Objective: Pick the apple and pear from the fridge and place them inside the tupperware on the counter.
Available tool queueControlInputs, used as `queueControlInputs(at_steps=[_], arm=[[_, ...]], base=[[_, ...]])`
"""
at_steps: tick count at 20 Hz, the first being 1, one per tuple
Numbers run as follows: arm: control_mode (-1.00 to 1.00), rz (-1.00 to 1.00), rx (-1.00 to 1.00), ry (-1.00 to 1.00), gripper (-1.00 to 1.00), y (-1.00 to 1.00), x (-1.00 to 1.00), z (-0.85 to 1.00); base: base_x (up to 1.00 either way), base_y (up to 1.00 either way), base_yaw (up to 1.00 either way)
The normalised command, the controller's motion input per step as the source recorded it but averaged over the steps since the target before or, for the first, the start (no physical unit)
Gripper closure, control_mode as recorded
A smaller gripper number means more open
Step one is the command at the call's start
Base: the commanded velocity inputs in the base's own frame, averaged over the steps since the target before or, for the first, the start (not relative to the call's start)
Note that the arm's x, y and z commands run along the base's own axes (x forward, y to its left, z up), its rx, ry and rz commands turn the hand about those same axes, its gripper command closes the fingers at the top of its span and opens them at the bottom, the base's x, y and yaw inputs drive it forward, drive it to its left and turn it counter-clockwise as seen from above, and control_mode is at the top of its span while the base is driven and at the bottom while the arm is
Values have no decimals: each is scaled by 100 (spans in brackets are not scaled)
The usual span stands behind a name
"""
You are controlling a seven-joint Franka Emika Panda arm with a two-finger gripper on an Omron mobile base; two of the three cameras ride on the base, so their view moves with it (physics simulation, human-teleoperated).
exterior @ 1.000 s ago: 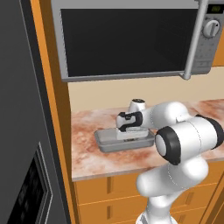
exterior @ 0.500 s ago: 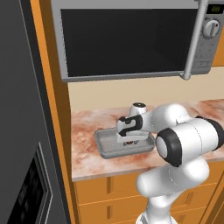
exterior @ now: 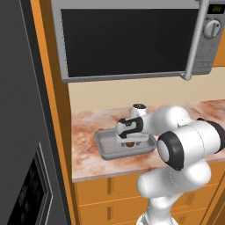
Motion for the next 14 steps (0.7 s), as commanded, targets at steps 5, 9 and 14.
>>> queueControlInputs(at_steps=[5, 9, 14], arm=[[-100, -10, 0, -8, -100, 1, -16, 28], [-100, -10, 0, -14, -100, 0, -43, 42], [-100, 0, 0, -22, -100, 0, -61, 41]], base=[[0, 0, 0], [0, 0, 0], [0, 0, 0]])
